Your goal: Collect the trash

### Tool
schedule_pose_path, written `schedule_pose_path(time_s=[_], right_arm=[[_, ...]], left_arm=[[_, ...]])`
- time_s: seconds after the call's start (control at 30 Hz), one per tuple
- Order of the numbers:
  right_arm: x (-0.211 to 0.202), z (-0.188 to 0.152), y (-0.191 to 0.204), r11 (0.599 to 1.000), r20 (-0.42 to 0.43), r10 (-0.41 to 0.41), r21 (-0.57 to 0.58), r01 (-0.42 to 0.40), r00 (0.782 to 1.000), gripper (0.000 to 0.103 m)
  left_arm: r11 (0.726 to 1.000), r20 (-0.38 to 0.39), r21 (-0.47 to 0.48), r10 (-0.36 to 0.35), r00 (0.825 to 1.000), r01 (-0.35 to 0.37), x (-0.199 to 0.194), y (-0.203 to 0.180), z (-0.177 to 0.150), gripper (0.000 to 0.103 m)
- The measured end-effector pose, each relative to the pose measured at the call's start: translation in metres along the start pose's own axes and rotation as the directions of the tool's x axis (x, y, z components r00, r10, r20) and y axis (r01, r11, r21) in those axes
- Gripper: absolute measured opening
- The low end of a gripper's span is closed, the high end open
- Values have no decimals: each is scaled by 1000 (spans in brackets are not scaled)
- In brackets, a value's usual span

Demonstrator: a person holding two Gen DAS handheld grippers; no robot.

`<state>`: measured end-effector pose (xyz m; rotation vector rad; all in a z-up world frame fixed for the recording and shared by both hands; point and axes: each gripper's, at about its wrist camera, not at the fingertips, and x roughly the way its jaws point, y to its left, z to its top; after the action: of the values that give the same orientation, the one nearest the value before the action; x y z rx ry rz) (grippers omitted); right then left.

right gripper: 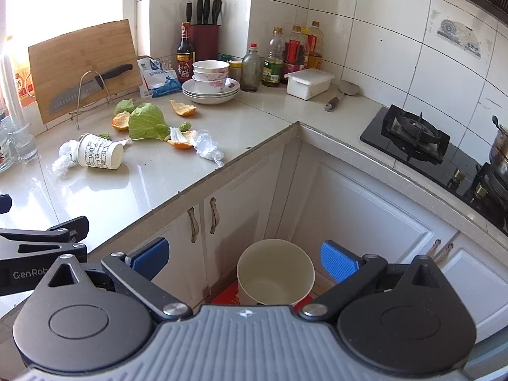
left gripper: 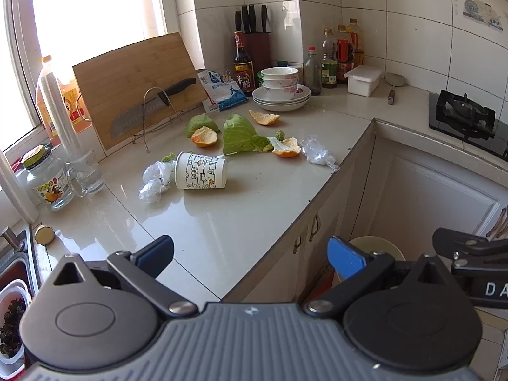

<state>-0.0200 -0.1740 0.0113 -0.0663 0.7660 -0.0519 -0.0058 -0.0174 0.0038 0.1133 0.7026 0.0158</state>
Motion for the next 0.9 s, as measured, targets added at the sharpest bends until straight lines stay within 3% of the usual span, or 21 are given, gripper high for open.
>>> schedule_pose_path(time_s=[0.37,0.6,0.9], right_arm=[[23,11,-8,998,38,56,-41,-54,998,103],[57,27,-2,996,35,57,-77,-54,998,103],[102,55,16,978,28,150,-153,-144,988,103]], left_arm=[[1000,-29,-21,-1,1000,1,29,17,13,102],[999,8,-12,-41,999,41,61,31,24,102],[1000,-9,0,-12,1000,12,111,43,40,102]])
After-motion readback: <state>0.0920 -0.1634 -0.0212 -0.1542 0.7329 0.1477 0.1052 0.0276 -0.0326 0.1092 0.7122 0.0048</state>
